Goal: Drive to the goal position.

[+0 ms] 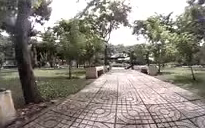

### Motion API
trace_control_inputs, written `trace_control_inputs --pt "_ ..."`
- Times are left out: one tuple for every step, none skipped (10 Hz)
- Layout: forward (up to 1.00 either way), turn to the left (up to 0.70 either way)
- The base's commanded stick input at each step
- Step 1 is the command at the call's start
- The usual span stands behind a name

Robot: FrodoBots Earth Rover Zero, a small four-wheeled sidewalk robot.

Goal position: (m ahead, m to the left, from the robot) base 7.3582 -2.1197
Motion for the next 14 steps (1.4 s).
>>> trace_control_inputs --pt "1.00 0.00" --pt "1.00 0.00" --pt "1.00 0.00" --pt "1.00 0.00" --pt "1.00 0.00" --pt "1.00 0.00" --pt "1.00 0.00" --pt "1.00 0.00" --pt "1.00 0.00" --pt "1.00 0.00" --pt "1.00 0.00" --pt "1.00 0.00" --pt "1.00 0.00" --pt "1.00 0.00"
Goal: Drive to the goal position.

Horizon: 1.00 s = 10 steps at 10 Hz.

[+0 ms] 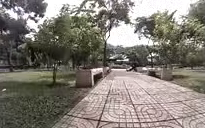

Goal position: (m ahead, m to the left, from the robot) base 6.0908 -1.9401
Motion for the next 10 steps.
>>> trace_control_inputs --pt "1.00 0.00" --pt "1.00 -0.20" --pt "1.00 -0.27" --pt "1.00 -0.27" --pt "1.00 -0.27" --pt "1.00 -0.27" --pt "1.00 -0.27" --pt "1.00 -0.27" --pt "1.00 0.00" --pt "1.00 0.00"
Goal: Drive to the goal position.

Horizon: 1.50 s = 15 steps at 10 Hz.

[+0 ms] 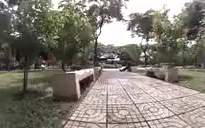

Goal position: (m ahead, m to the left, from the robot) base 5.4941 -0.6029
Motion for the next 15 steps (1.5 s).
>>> trace_control_inputs --pt "1.00 0.00" --pt "1.00 -0.21" --pt "1.00 -0.27" --pt "1.00 -0.27" --pt "1.00 -0.27" --pt "1.00 -0.27" --pt "1.00 -0.27" --pt "1.00 -0.19" --pt "1.00 0.00" --pt "1.00 0.00" --pt "1.00 0.00" --pt "1.00 0.00" --pt "1.00 0.00" --pt "1.00 0.00" --pt "1.00 0.00"
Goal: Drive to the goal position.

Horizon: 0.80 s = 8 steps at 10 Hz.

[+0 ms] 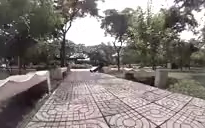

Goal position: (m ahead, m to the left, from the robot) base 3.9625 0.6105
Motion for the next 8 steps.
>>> trace_control_inputs --pt "1.00 0.00" --pt "1.00 0.00" --pt "1.00 0.00" --pt "1.00 0.11" --pt "1.00 0.24" --pt "1.00 0.27" --pt "1.00 0.27" --pt "1.00 0.27"
